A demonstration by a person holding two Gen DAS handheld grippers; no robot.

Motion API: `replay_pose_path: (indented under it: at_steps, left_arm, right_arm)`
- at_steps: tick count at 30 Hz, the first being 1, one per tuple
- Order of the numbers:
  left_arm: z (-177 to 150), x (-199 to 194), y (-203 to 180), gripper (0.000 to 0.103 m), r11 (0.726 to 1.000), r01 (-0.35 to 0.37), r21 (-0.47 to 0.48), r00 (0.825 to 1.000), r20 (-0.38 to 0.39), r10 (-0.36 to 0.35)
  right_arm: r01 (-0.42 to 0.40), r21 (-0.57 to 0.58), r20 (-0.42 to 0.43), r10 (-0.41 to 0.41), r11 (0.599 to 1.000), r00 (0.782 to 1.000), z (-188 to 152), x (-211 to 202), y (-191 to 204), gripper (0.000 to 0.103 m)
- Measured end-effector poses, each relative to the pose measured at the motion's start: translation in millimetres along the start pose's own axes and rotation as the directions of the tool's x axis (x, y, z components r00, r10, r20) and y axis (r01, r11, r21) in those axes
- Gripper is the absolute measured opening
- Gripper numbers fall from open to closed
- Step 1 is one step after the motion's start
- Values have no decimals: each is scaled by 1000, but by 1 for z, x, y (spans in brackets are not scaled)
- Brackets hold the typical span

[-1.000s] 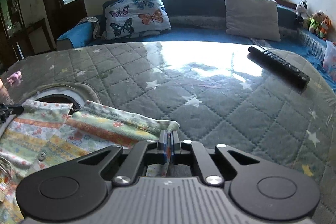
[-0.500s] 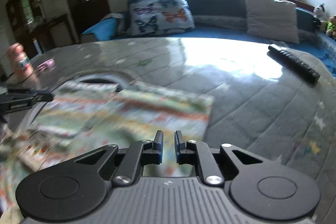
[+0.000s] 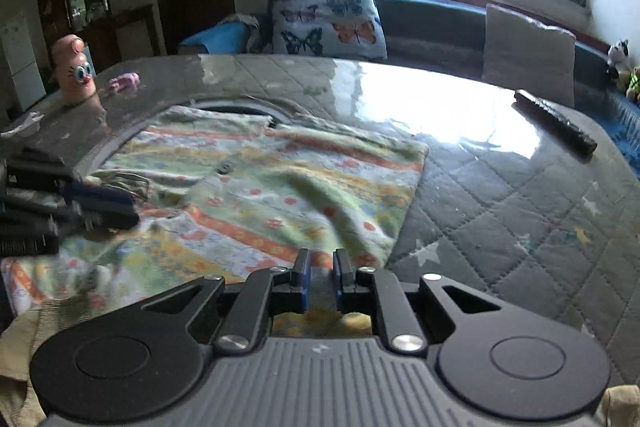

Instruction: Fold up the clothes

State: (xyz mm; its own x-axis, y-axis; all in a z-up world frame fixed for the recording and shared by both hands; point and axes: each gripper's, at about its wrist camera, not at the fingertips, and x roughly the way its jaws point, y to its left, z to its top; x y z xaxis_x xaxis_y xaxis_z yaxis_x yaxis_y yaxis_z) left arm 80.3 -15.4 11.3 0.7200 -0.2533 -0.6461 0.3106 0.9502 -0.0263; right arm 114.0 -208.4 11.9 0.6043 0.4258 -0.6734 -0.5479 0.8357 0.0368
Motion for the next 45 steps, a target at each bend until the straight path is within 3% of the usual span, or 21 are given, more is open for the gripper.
replay_pose_path:
  at_steps: [5,11,14,16,19,27,35,42,45]
  left_arm:
    - [-16,-7,-15,23,1000,9,7,1000,-7,-9]
    - [-29,-15,-26,30,999,0,42,1000,-1,0]
    - [-32,-17,-31,34,998,-7,62,1000,4,6]
    - [-33,-17,-33,34,997,-15,75,1000,7,14]
    - [-30,-20,-35,36,997,-23,80,1000,19,21]
    - [-21,-23,-54,38,994,18,106,998,54,-24]
    - [-22,-13,-84,38,984,99,146,994,32,-105]
    - [-30,-6,-100,38,974,144,176,989,-3,-146]
    - [-32,-6,-102,38,970,153,188,988,-10,-154]
  right_arm:
    - [-63,-24,-7,63,998,998,-12,-12,21,22]
    - [-114,-99,-30,111,989,993,-35,-35,50,23]
    - [-120,-132,-34,116,984,993,-47,-48,62,24]
    - [-109,-165,-38,104,980,994,-58,-55,69,31]
    - [-74,-219,-38,67,973,997,-72,-64,78,33]
    - [-74,-65,24,76,995,997,-76,-95,59,33]
    - [145,116,18,-148,983,989,-87,-101,-1,33]
    - [334,263,-34,-338,905,941,-102,-97,-64,33]
    - [376,294,-38,-382,879,923,-102,-93,-84,33]
